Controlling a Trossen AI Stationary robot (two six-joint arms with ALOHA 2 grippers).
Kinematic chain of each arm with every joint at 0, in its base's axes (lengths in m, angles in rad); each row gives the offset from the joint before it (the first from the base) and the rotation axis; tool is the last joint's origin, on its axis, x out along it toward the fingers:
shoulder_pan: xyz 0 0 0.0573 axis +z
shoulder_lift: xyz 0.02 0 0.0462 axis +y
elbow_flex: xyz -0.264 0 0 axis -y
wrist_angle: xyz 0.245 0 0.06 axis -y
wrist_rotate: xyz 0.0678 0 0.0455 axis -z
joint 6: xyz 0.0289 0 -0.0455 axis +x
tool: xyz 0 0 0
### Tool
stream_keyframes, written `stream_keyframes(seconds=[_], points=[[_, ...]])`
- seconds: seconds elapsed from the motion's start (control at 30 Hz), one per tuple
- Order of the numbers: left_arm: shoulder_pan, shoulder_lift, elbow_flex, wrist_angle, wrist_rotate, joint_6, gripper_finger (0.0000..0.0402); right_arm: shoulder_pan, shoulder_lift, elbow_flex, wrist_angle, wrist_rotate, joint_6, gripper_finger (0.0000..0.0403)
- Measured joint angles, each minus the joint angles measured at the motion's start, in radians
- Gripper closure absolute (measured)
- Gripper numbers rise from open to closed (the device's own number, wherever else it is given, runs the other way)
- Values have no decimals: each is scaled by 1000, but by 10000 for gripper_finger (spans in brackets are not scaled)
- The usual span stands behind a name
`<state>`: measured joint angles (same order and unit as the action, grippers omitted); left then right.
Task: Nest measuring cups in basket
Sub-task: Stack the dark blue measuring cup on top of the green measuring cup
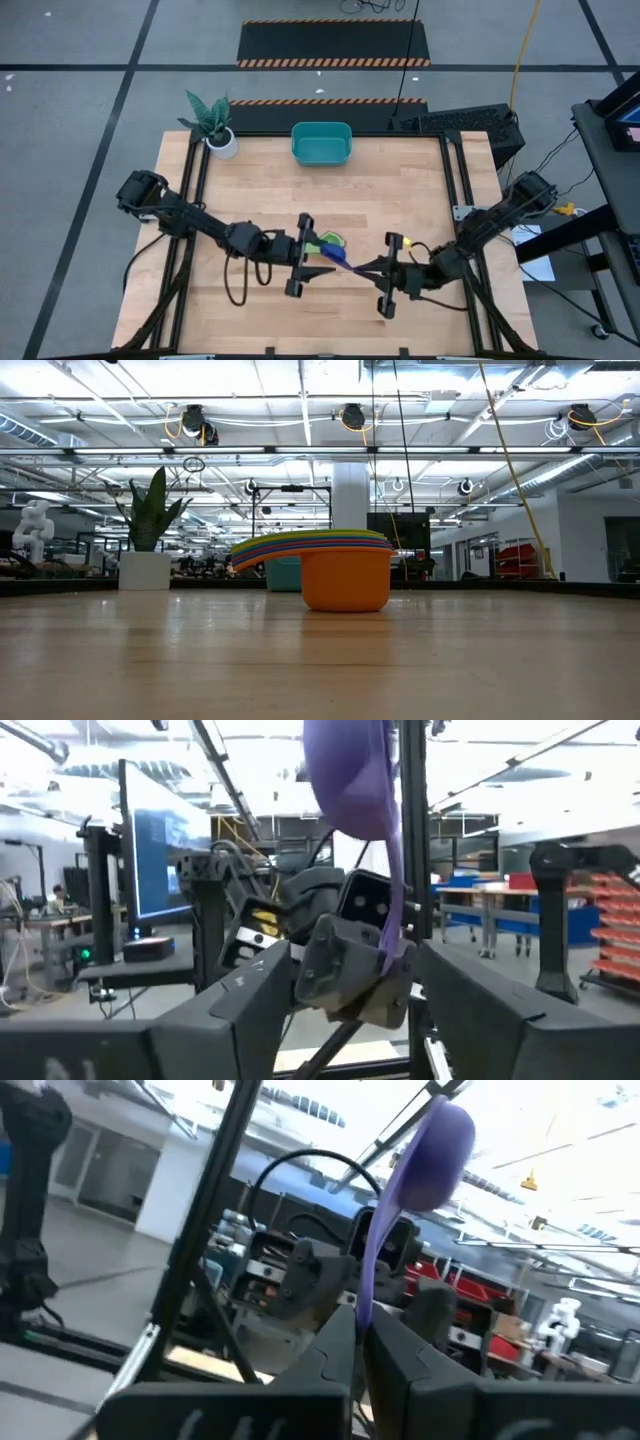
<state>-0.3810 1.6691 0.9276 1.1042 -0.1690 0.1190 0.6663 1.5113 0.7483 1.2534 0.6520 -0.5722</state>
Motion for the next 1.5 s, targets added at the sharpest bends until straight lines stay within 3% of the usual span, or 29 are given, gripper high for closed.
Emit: stream_keyframes(seconds=[0.23, 0.47, 0.77, 0.9, 1.13, 1.2, 1.33, 1.5], points=[[10, 81, 39, 31, 13, -48, 169, -30, 8, 0, 1, -56, 18, 403], [6, 166, 87, 157, 32, -12, 204, -22, 8, 0, 8, -56, 6, 403], [5, 171, 92, 186, 41, -14, 236, -25, 8, 0, -7, -56, 11, 403], [6, 171, 92, 185, 41, 2, 273, -31, 8, 0, -8, -55, 12, 403], [14, 171, 92, 183, 115, 9, 383, -55, 8, 0, -47, -61, 63, 403], [15, 171, 92, 177, 117, 9, 390, -56, 8, 0, -55, -61, 65, 399], [19, 136, 92, 86, 109, -6, 388, -38, 2, 0, -77, 45, 63, 377], [19, -6, 92, -276, 9, 2, 393, 2, -57, 0, -230, 319, 68, 328]])
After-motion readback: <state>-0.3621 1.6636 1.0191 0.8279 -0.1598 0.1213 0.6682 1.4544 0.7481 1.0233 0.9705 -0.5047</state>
